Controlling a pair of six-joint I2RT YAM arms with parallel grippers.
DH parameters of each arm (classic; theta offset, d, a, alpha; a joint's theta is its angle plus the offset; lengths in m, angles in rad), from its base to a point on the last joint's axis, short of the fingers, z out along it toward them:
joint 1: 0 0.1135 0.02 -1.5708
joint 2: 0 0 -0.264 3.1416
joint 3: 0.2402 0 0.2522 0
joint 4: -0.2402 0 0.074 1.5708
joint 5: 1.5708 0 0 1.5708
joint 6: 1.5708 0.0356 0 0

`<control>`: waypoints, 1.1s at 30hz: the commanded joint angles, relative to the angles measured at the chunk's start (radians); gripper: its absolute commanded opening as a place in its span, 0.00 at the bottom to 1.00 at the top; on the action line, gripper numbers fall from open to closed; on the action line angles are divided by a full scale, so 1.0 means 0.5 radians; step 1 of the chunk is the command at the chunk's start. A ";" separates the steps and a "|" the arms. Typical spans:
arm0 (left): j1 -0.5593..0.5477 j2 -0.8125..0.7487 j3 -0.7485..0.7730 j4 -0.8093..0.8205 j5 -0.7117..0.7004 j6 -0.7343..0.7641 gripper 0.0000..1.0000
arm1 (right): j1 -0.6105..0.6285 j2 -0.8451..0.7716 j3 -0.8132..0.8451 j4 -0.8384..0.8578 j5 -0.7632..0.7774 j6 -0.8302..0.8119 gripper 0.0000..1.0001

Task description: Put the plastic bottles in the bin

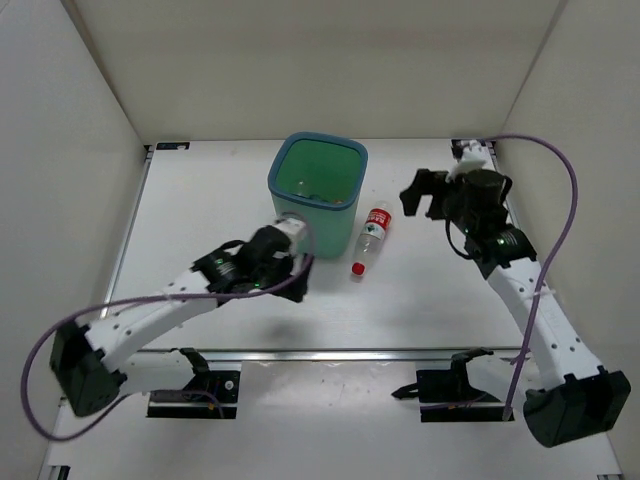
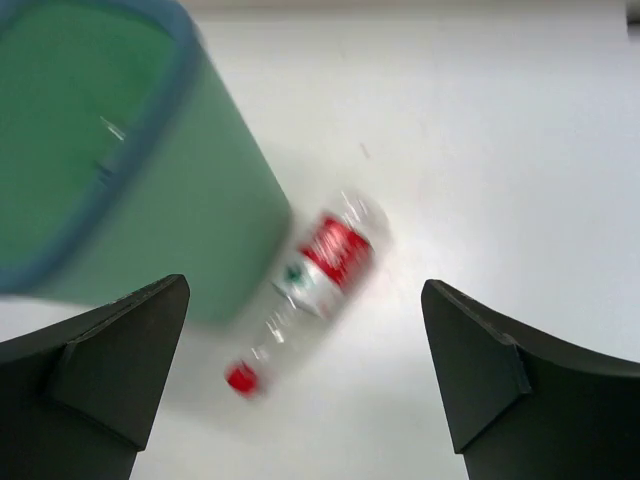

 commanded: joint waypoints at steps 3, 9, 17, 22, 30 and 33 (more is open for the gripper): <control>-0.586 0.707 0.519 0.055 -0.052 0.237 0.98 | -0.383 -0.417 -0.387 -0.349 -0.048 0.093 1.00; -0.946 1.468 1.331 -0.019 -0.295 0.310 0.99 | -0.767 -0.705 -0.545 -0.573 -0.067 -0.014 0.99; -0.695 2.364 2.503 -0.193 -0.882 0.209 0.99 | -0.881 -0.868 -0.572 -0.751 0.221 -0.146 0.99; -0.560 2.562 2.717 -0.283 -0.915 0.117 0.98 | -1.049 -0.884 -0.499 -0.831 0.233 -0.171 0.99; -0.404 2.709 2.707 -0.135 -0.661 0.065 0.99 | -1.001 -0.899 -0.308 -0.920 0.356 -0.186 0.99; -0.397 2.871 2.863 -0.197 -0.621 0.074 0.98 | -0.933 -0.921 -0.287 -0.932 0.436 -0.159 1.00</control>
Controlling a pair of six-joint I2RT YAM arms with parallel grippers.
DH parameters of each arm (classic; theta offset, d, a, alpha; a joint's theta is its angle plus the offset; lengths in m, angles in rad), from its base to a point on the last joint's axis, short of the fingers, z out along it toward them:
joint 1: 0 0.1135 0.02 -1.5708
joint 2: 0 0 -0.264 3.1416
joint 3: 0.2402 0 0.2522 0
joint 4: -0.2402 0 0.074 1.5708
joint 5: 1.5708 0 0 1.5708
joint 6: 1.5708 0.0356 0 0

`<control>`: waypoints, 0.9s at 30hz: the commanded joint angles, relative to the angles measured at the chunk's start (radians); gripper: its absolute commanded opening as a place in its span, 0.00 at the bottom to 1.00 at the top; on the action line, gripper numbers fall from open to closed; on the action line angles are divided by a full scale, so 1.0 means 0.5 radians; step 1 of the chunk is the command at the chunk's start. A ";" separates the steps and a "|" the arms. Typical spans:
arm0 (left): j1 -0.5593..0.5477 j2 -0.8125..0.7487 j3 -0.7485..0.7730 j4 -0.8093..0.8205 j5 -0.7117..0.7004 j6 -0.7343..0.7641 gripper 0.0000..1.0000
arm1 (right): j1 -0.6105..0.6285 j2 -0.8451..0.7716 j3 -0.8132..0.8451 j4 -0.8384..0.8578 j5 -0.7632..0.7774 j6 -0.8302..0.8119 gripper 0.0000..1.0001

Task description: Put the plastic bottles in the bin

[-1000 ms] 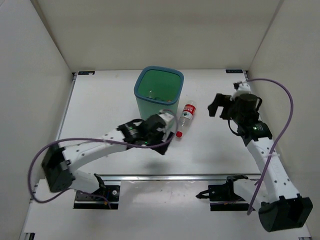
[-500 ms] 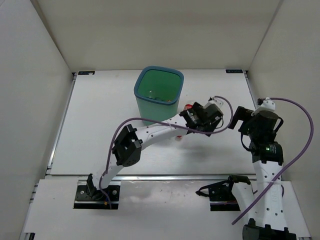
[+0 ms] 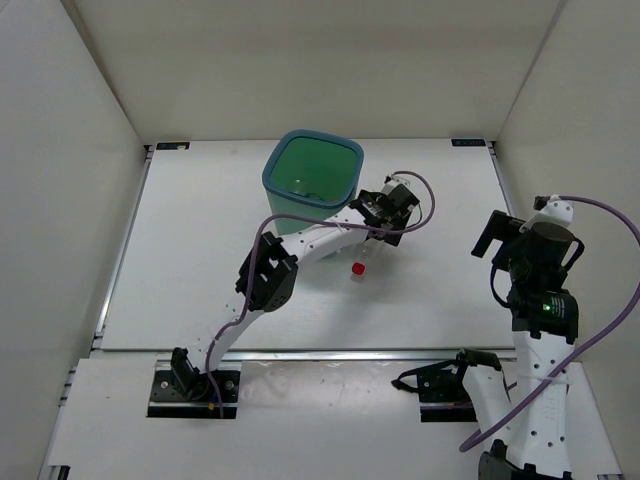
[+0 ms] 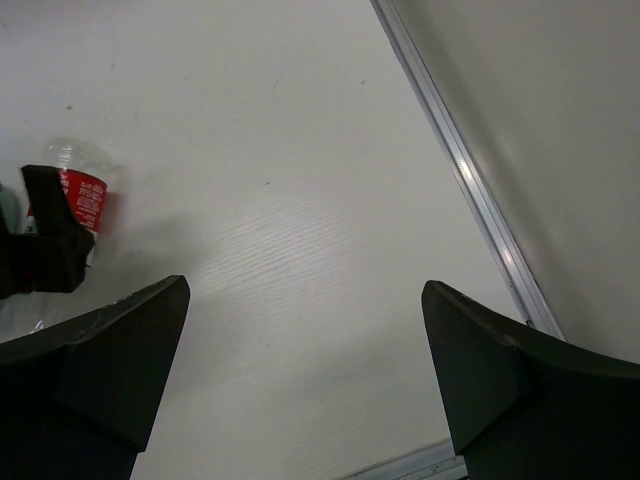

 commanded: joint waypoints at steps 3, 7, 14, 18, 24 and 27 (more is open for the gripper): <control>-0.041 0.288 0.377 -0.145 0.115 0.011 0.98 | 0.077 -0.004 0.104 -0.033 0.100 0.023 1.00; -0.090 0.430 0.699 -0.326 0.054 0.011 0.67 | 0.077 -0.013 0.092 -0.033 0.070 0.057 0.99; -0.124 -0.087 0.541 -0.177 0.026 0.057 0.52 | 0.068 -0.032 0.006 -0.052 0.079 0.087 0.99; -0.118 -0.777 0.007 0.197 -0.038 0.109 0.52 | 0.059 -0.096 -0.147 -0.037 -0.037 0.146 0.99; 0.075 -1.398 -0.401 0.581 -0.183 0.207 0.53 | 0.077 -0.111 -0.279 0.031 -0.194 0.198 0.99; 0.207 -1.548 -0.591 0.850 -0.161 0.250 0.54 | 0.135 -0.111 -0.310 0.053 -0.262 0.235 0.99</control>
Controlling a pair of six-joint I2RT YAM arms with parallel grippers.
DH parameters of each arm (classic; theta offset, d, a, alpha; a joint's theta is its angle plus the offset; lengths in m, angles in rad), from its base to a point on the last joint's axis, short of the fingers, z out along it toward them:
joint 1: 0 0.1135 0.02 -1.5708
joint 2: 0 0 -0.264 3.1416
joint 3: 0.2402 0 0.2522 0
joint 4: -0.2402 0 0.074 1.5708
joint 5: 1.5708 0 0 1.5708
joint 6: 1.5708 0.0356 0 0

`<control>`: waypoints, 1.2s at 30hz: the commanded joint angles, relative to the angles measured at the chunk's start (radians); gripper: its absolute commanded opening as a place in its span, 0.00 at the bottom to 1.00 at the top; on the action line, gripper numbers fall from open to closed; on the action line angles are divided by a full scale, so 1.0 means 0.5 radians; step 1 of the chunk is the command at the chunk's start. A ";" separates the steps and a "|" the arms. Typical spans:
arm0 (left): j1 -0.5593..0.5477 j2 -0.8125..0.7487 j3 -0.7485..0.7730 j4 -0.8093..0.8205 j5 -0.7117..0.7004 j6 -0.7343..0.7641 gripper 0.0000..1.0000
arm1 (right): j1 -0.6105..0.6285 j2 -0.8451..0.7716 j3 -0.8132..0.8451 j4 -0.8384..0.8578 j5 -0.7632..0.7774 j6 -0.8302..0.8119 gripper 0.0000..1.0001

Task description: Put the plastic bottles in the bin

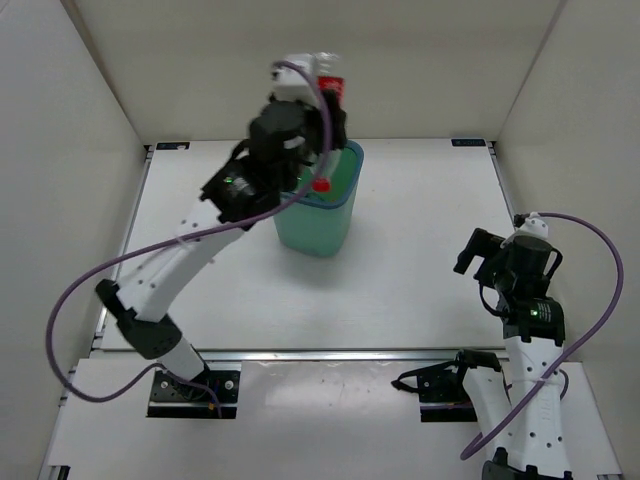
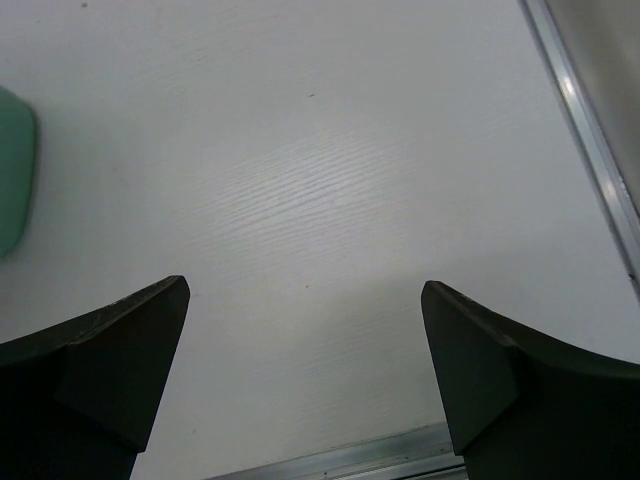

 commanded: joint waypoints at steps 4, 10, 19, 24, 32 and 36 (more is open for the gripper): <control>0.306 -0.098 -0.572 0.850 -0.069 0.169 0.59 | 0.142 -0.009 -0.061 0.185 -0.112 0.097 0.99; 0.457 -0.049 -0.993 1.547 -0.096 0.126 0.66 | 0.164 -0.012 -0.083 0.219 -0.103 0.100 0.99; 0.383 -0.169 -0.890 1.004 -0.075 0.017 0.99 | 0.062 0.022 -0.102 0.172 -0.192 0.042 0.99; 0.579 -0.521 -0.950 0.101 0.296 -0.401 0.99 | 0.102 0.015 -0.135 0.127 -0.140 0.045 1.00; 1.395 -1.518 -1.897 -1.019 0.260 -0.604 0.99 | 0.069 0.052 -0.086 -0.079 0.041 0.020 0.99; 1.445 -1.669 -2.089 -1.219 0.072 -0.628 0.99 | -0.066 0.101 -0.056 -0.088 -0.099 -0.087 0.99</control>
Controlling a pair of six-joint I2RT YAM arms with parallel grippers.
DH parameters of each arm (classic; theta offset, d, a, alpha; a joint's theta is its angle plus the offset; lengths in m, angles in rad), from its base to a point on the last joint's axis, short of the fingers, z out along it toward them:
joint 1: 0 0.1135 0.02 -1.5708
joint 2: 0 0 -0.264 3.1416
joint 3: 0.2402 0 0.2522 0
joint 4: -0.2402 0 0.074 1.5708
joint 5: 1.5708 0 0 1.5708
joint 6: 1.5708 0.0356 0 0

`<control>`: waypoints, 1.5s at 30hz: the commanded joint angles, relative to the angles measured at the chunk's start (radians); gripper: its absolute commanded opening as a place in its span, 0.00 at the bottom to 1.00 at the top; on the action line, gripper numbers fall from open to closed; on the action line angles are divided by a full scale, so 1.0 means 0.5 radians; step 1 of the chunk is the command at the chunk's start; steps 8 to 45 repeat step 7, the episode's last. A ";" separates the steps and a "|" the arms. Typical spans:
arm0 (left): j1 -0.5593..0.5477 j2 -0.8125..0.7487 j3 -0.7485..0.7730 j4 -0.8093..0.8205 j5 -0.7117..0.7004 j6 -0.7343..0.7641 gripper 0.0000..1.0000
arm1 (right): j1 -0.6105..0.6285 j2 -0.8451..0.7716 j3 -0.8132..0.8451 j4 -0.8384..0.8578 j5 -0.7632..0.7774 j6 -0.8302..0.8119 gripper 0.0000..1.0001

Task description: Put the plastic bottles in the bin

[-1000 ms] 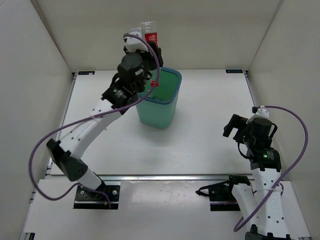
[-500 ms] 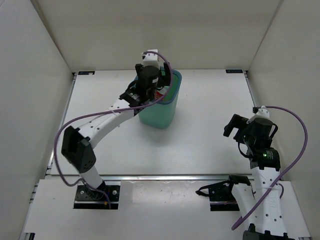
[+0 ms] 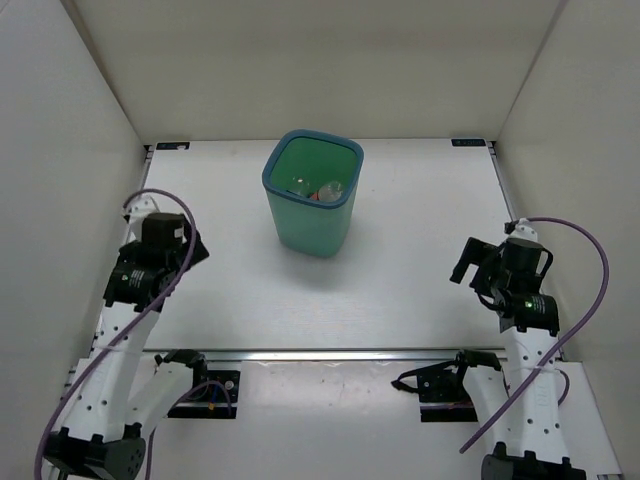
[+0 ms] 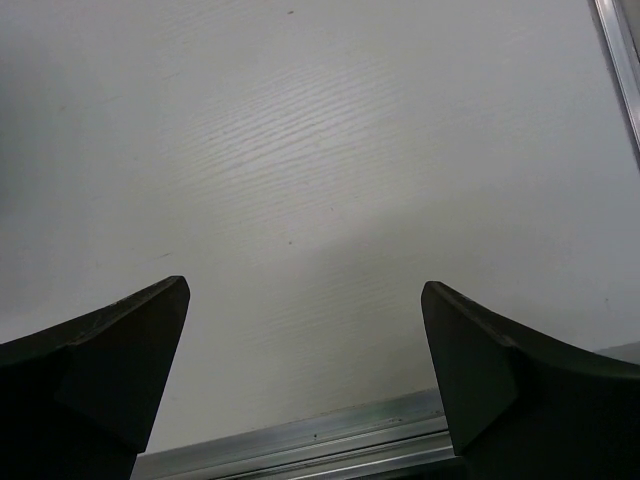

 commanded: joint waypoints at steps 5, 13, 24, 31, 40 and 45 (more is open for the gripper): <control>-0.073 -0.126 -0.165 -0.237 0.069 -0.124 0.99 | -0.076 0.084 0.060 0.015 -0.102 -0.075 0.99; -0.061 -0.157 -0.168 -0.196 0.078 -0.121 0.99 | -0.005 0.090 0.060 0.016 -0.063 -0.072 0.99; -0.061 -0.157 -0.168 -0.196 0.078 -0.121 0.99 | -0.005 0.090 0.060 0.016 -0.063 -0.072 0.99; -0.061 -0.157 -0.168 -0.196 0.078 -0.121 0.99 | -0.005 0.090 0.060 0.016 -0.063 -0.072 0.99; -0.061 -0.157 -0.168 -0.196 0.078 -0.121 0.99 | -0.005 0.090 0.060 0.016 -0.063 -0.072 0.99; -0.061 -0.157 -0.168 -0.196 0.078 -0.121 0.99 | -0.005 0.090 0.060 0.016 -0.063 -0.072 0.99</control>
